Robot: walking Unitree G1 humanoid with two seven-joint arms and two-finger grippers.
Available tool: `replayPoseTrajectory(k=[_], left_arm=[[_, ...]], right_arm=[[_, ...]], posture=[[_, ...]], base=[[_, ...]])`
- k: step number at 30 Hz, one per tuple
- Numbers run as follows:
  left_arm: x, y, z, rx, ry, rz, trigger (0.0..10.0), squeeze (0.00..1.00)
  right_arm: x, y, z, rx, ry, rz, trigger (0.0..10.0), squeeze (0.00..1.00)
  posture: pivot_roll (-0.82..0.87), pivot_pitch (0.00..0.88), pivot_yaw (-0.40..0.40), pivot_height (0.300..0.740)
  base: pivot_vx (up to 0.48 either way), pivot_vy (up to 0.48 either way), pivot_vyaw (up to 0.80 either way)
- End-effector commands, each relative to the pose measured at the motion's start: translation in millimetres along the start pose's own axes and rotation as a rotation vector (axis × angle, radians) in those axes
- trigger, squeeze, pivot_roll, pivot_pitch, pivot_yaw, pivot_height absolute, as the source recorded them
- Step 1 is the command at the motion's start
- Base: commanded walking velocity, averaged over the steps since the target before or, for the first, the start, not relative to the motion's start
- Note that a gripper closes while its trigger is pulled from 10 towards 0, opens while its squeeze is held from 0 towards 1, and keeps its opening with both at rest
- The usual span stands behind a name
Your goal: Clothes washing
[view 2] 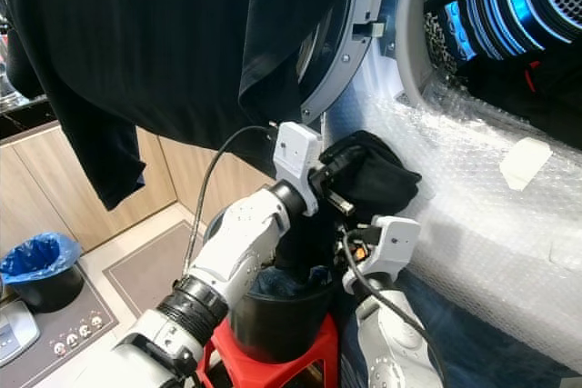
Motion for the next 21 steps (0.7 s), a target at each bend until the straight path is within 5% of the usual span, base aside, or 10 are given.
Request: replayPoseTrajectory(k=[1,7,8,9,12,21], left_arm=[[37,35.8,-61.8,-0.13,-0.117,-0.133,10.0,0.0],[37,35.8,-63.1,-0.139,-0.115,-0.13,10.0,0.0],[34,34.3,-69.3,-0.186,-0.088,-0.106,10.0,1.0],[34,34.3,-69.3,-0.186,-0.088,-0.106,10.0,1.0],[31,30.6,-75.2,-0.23,-0.071,-0.087,10.0,1.0],[32,27.1,-74.4,-0.239,-0.08,-0.093,10.0,1.0]], right_arm=[[-3,1.6,3.5,0.015,0.011,0.018,0.0,0.0],[-2,2.4,2.6,0.005,0.015,0.011,0.0,0.0],[-2,8.7,7.6,0.02,0.141,-0.007,0.0,0.0],[-2,8.7,7.6,0.02,0.141,-0.007,0.0,0.0],[-4,16.1,16.7,0.063,0.334,-0.018,0.0,0.0],[-6,17.3,18.1,0.098,0.437,-0.013,0.0,0.0]], posture=[[-0.19,0.0,0.031,0.74],[-0.18,0.0,0.031,0.74],[-0.15,0.0,0.033,0.74],[-0.15,0.0,0.033,0.74],[-0.14,0.0,0.03,0.74],[-0.12,0.0,0.027,0.74]], base=[[0.0,0.0,0.0],[0.0,0.0,0.0],[0.0,0.0,0.0],[0.0,0.0,0.0],[0.0,0.0,0.0],[0.0,0.0,0.0]])
Point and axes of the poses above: a point about 5 cm out from each wrist's last joint towards the gripper, its own y axis pointing out of the wrist towards the gripper, its own x axis along the axis of the wrist's last joint, z = x × y, the point moved 3 cm from there along y, pointing out of the wrist towards the gripper, and after that the axes turned 10 degrees about y, right-handed, at the moved point
